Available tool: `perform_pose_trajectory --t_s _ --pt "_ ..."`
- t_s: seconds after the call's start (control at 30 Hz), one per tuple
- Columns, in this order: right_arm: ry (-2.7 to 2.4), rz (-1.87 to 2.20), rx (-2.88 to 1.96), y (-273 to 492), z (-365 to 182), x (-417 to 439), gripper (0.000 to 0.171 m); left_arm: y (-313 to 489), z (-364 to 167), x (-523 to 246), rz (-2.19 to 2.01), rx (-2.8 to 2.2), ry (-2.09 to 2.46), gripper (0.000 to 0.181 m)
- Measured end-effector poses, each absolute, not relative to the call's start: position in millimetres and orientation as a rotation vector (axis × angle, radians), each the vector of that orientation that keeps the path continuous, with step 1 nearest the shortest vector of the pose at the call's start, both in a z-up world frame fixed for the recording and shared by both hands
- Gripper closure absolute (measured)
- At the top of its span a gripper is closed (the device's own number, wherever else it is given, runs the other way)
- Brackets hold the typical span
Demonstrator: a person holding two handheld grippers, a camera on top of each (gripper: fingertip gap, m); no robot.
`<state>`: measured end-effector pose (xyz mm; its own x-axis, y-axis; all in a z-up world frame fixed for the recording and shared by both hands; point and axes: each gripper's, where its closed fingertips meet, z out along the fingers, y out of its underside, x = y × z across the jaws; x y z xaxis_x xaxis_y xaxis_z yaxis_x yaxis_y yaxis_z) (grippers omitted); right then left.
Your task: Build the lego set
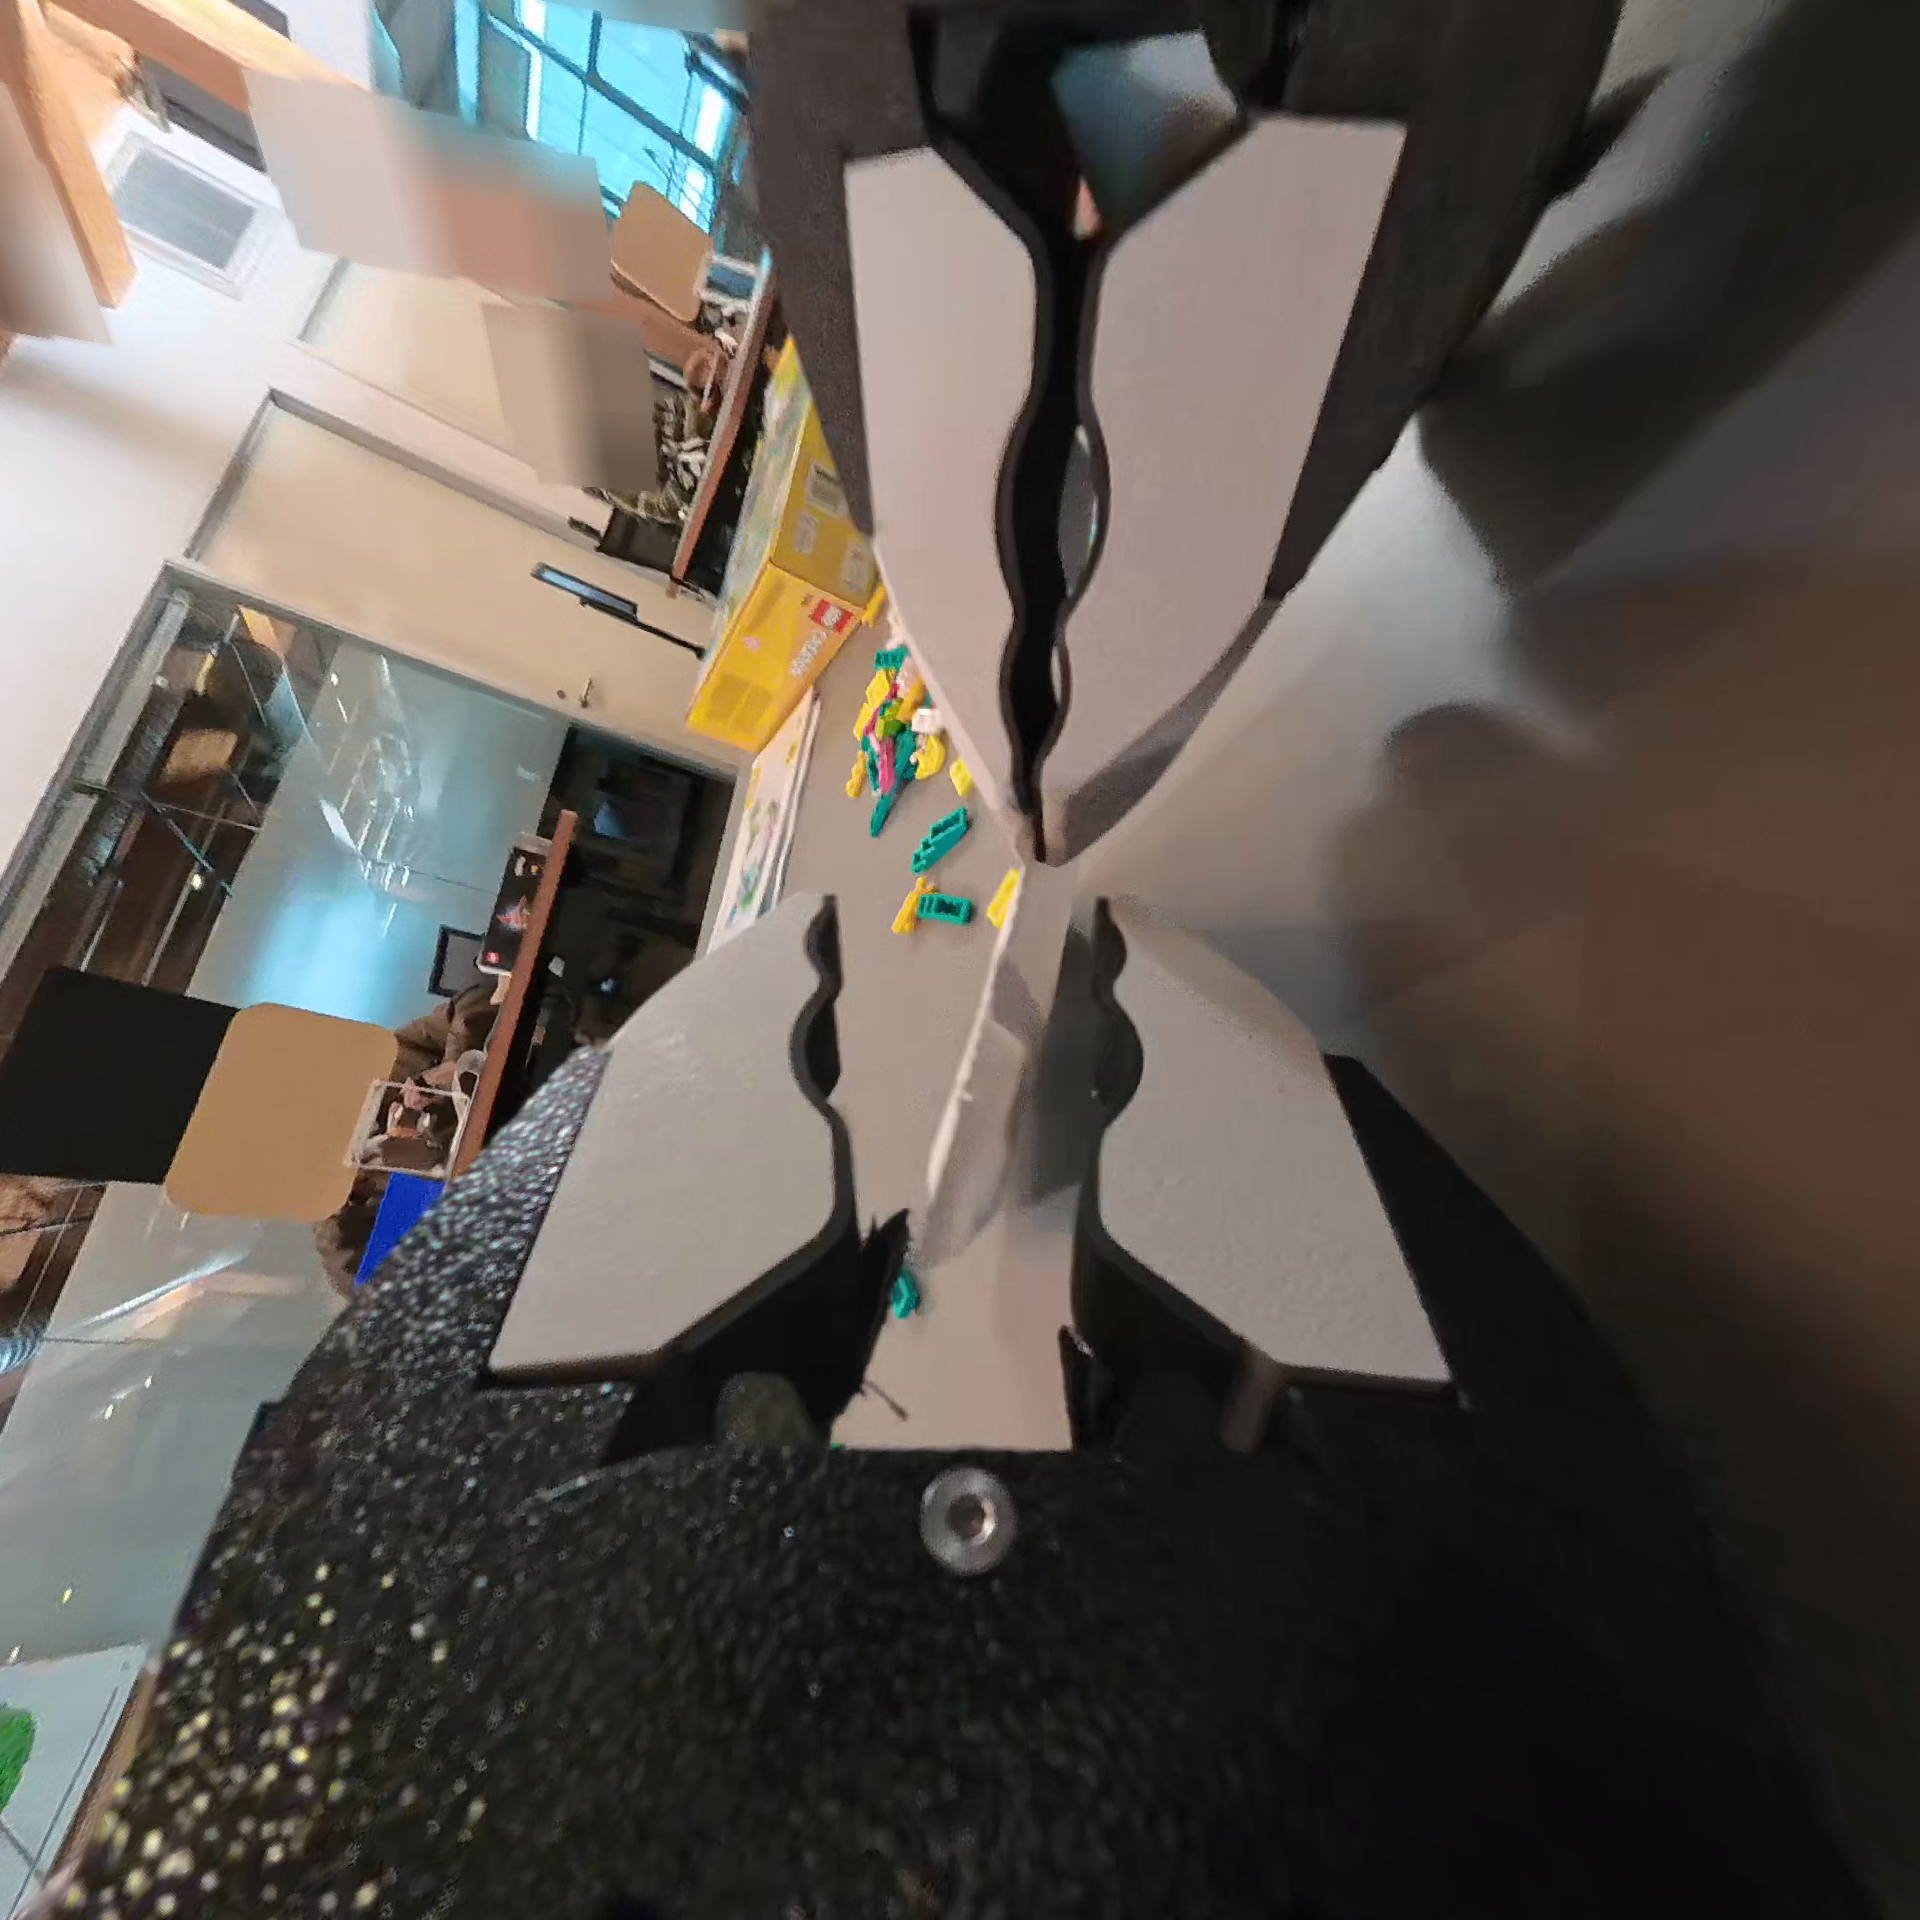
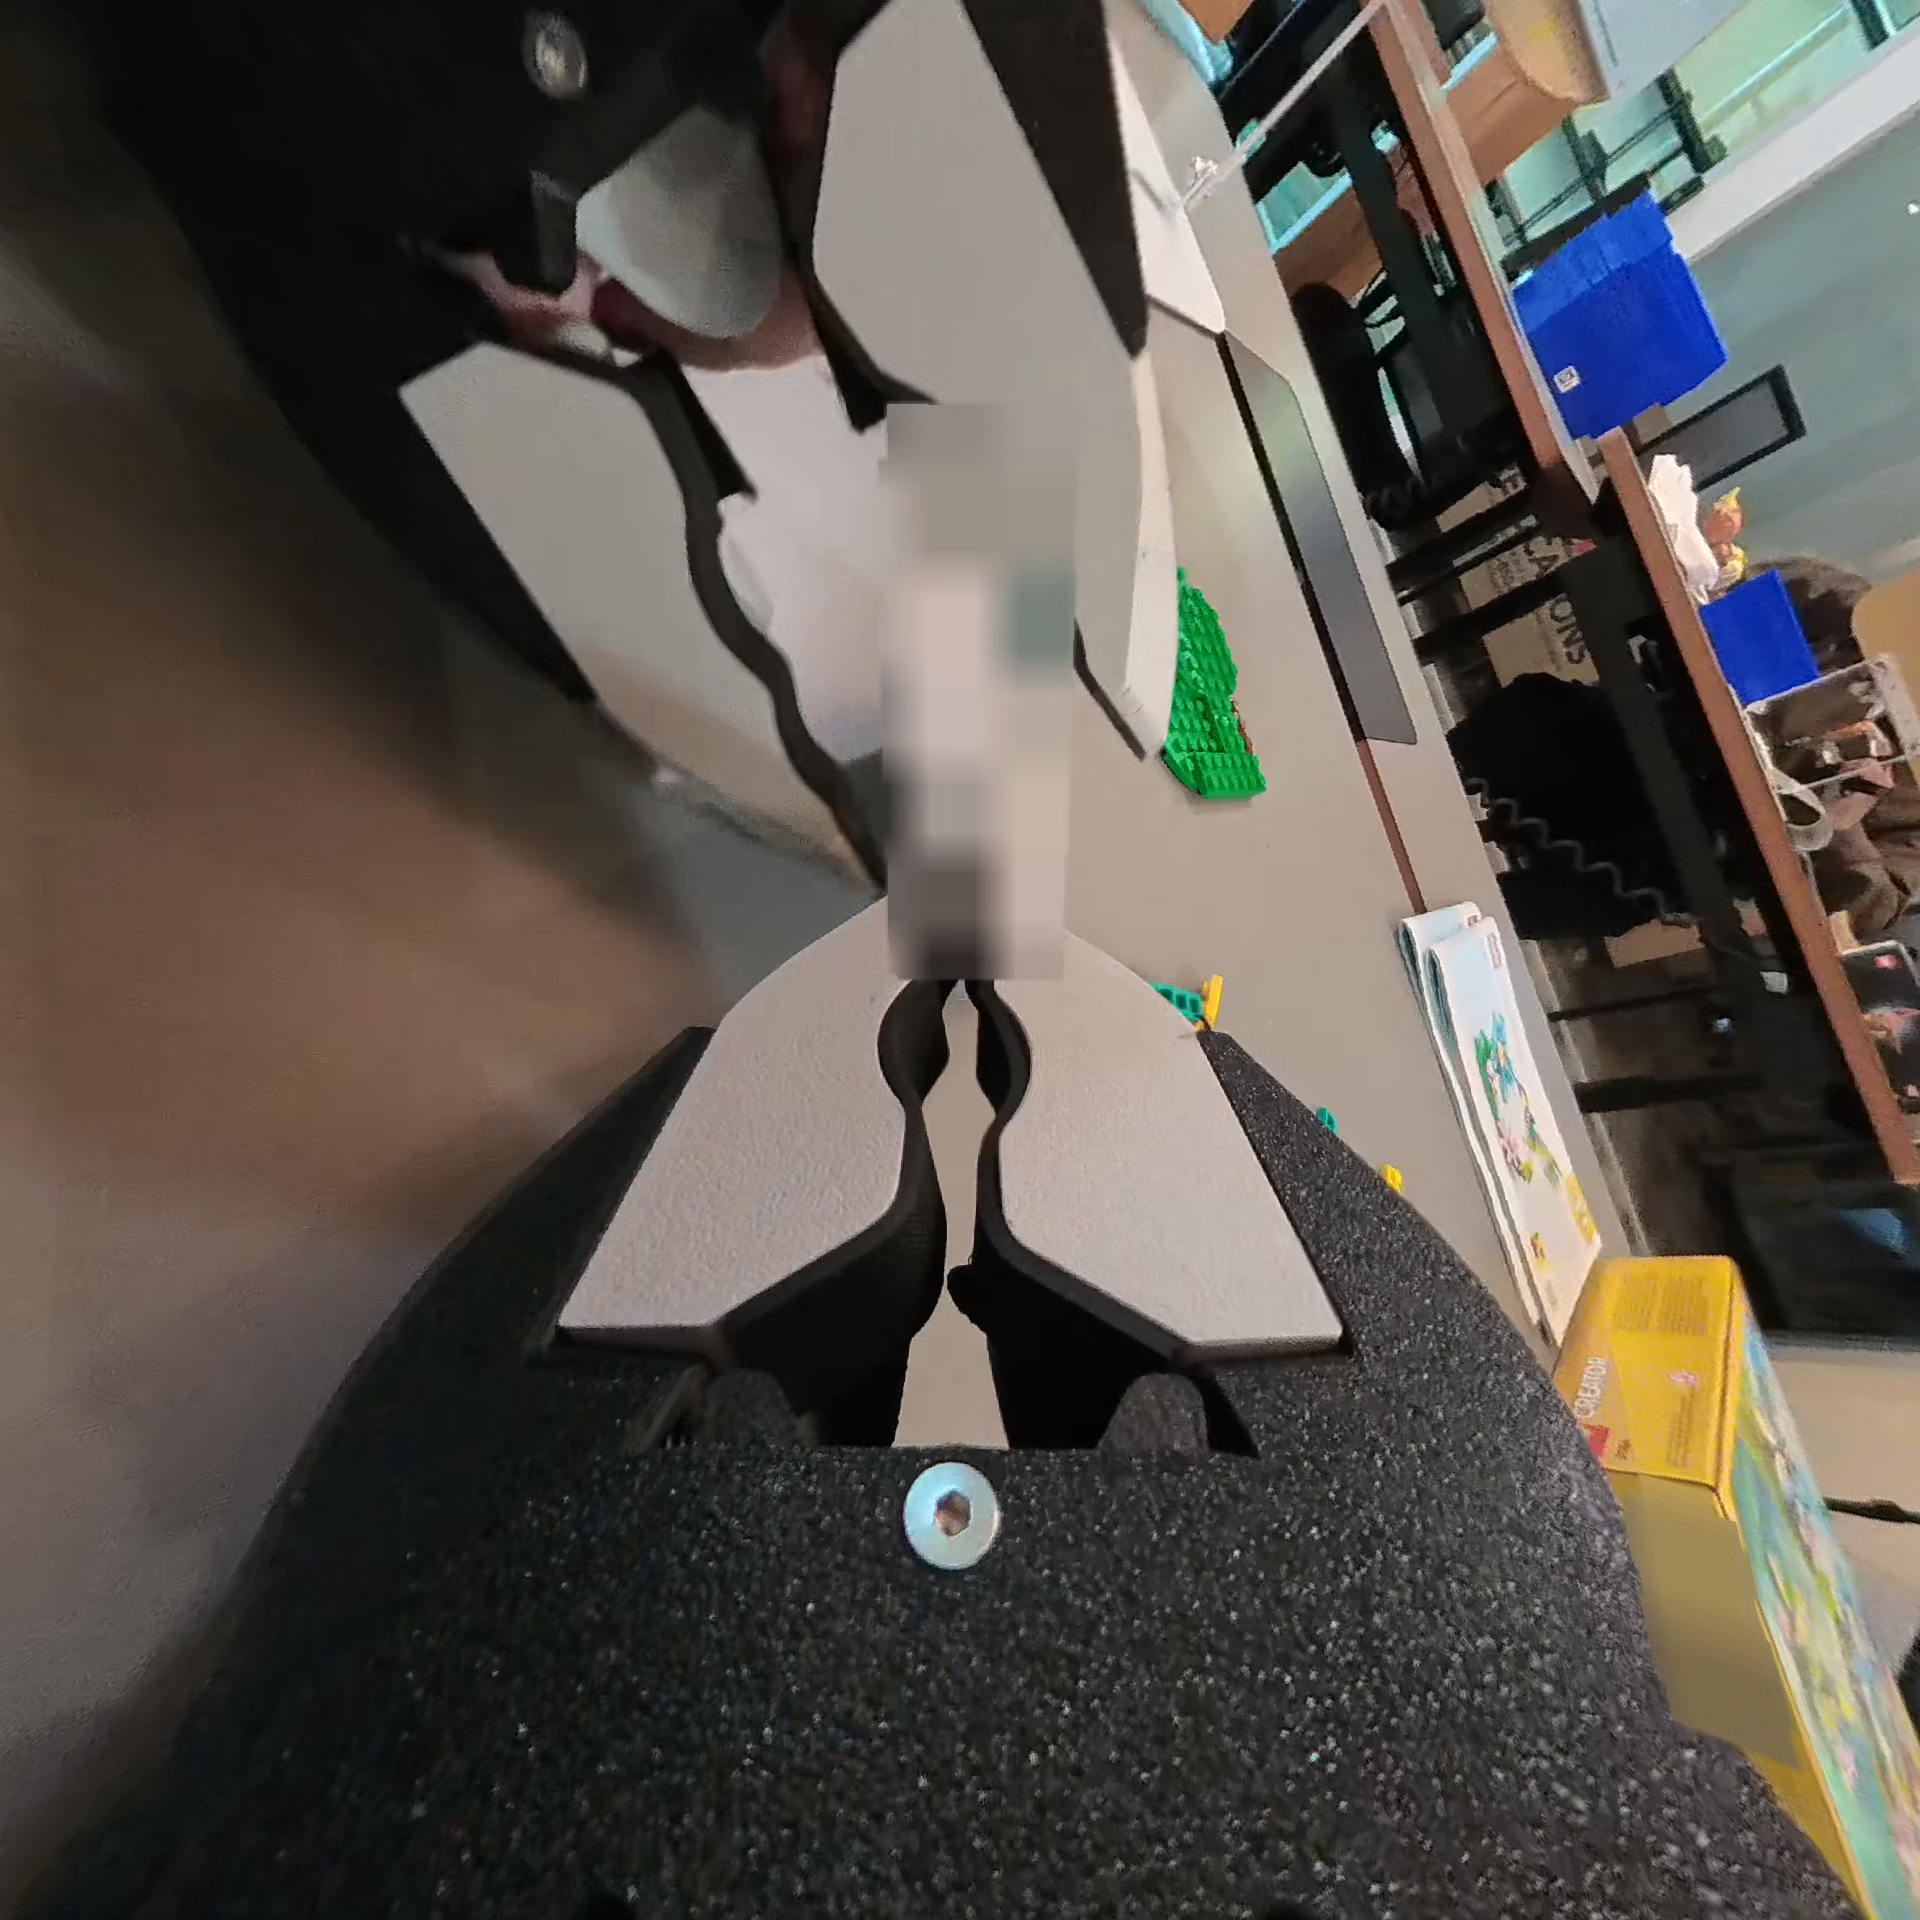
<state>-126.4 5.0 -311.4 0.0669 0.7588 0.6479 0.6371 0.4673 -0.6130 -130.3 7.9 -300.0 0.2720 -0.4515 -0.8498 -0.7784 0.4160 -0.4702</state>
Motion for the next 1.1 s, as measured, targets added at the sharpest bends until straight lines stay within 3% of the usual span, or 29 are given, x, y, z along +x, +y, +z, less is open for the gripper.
perform_pose_trajectory --t_s 0.2,0.3,0.4,0.5,0.57,0.63,0.77,1.1 --pt "-1.648 0.086 -1.203 5.9 -312.3 -127.9 0.171 6.7 -308.9 -131.1 0.398 -1.181 1.448 0.18" --pt "-1.667 0.079 -1.174 4.0 -308.9 -127.7 0.17 4.3 -307.4 -130.2 0.412 -1.147 1.488 0.181" --pt "-1.736 0.101 -1.188 -1.0 -313.3 -130.7 0.151 3.1 -305.8 -130.1 0.345 -1.171 1.49 0.181" --pt "-1.78 0.012 -1.13 2.3 -311.3 -130.9 0.171 -0.1 -309.6 -128.4 0.337 -1.149 1.533 0.181" --pt "-1.832 0.034 -1.164 0.4 -312.2 -130.1 0.171 -1.9 -309.3 -128.1 0.373 -1.091 1.561 0.181" --pt "-1.809 0.296 -1.297 -7.8 -305.5 -130.9 0.171 -7.2 -297.6 -127.6 0.428 -0.953 1.553 0.181" --pt "-1.528 1.219 -1.622 -24.5 -275.5 -134.3 0.171 -15.2 -269.9 -126.2 0.542 -0.784 1.487 0.181" --pt "-1.153 1.832 -1.725 -29.5 -279.0 -140.8 0.171 -18.2 -274.2 -132.7 0.639 -0.694 1.489 0.181"
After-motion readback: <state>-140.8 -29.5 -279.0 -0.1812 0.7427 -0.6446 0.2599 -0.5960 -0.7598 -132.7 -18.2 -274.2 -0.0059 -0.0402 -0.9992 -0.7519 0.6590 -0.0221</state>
